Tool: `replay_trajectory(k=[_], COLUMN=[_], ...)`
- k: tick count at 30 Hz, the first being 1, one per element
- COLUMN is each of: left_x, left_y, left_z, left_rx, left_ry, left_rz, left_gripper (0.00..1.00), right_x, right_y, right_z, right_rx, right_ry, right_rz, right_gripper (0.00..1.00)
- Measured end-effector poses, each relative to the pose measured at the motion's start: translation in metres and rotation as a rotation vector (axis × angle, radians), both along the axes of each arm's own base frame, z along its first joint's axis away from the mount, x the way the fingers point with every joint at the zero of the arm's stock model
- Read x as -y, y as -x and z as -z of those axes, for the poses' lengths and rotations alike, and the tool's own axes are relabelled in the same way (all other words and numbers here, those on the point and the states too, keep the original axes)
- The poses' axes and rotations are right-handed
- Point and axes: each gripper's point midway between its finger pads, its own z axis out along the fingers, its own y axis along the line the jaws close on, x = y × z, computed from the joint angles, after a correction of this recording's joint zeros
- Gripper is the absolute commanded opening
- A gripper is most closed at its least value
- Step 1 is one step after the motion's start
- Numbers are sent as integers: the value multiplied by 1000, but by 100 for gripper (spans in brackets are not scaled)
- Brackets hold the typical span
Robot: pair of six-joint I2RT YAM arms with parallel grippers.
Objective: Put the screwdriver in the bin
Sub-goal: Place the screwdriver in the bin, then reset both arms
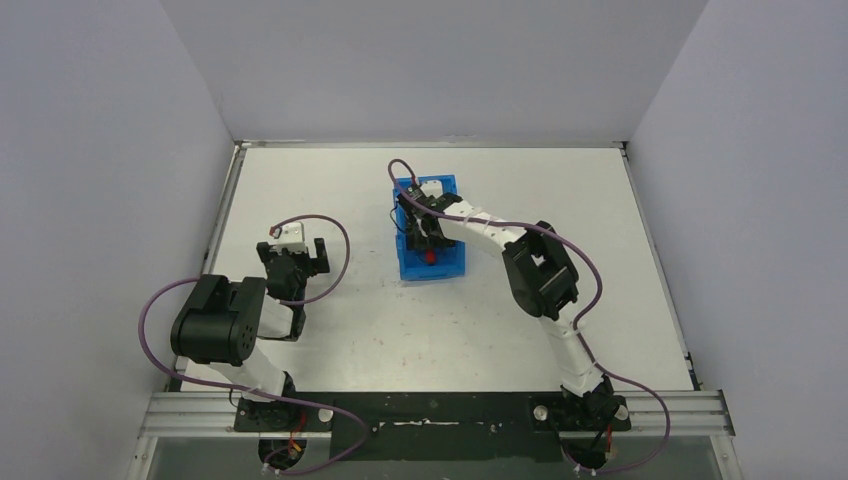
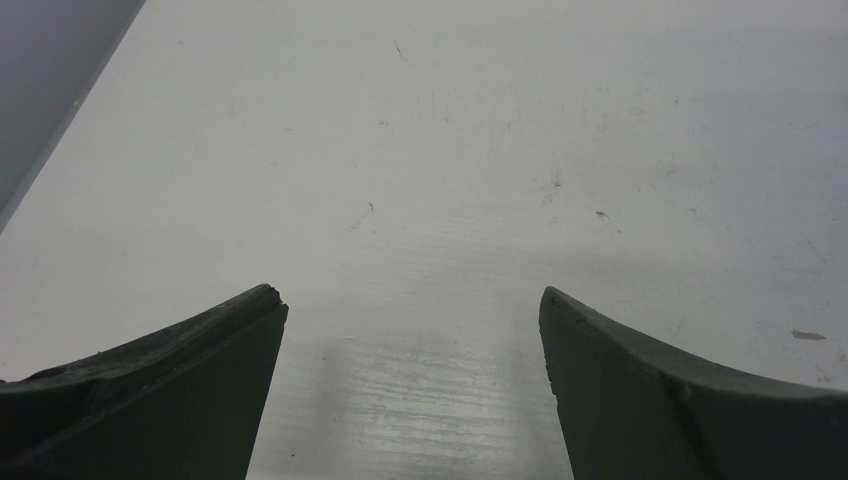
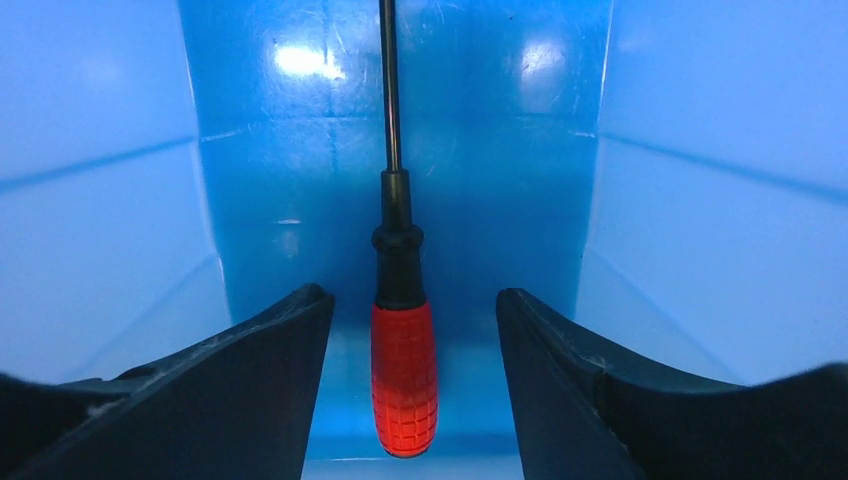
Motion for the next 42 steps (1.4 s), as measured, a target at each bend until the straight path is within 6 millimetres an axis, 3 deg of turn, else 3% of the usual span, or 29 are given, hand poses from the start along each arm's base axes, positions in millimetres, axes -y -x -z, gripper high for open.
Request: replay_trajectory(k=[8, 15, 18, 23, 26, 31, 38, 40, 42], left_x=[0, 0, 0, 0, 0, 0, 0, 0, 0], left_y=[0, 0, 0, 0, 0, 0, 0, 0, 0], left_z=[0, 0, 0, 0, 0, 0, 0, 0, 0], left_rx=[0, 0, 0, 0, 0, 0, 0, 0, 0], left_ry=[0, 0, 0, 0, 0, 0, 0, 0, 0], left_rz=[0, 0, 0, 0, 0, 0, 0, 0, 0], left_gripper=[97, 97, 97, 97, 97, 97, 97, 97, 97], right_x=[-1, -8, -11, -15, -15, -10, 12, 29, 60], right_y=[-3, -14, -16, -23, -25, -24, -22, -25, -30], right_z=[-6, -36, -60, -124, -165, -207, -220, -219, -217], right_rx=[11, 73, 111, 218, 287, 359, 368, 358, 345], right_ry=[3, 1, -15, -88, -134, -171, -137, -118, -92], right_rz=[-1, -13, -20, -35, -43, -41, -32, -15, 19], right_gripper=[64, 65, 70, 99, 100, 100, 100, 100, 100])
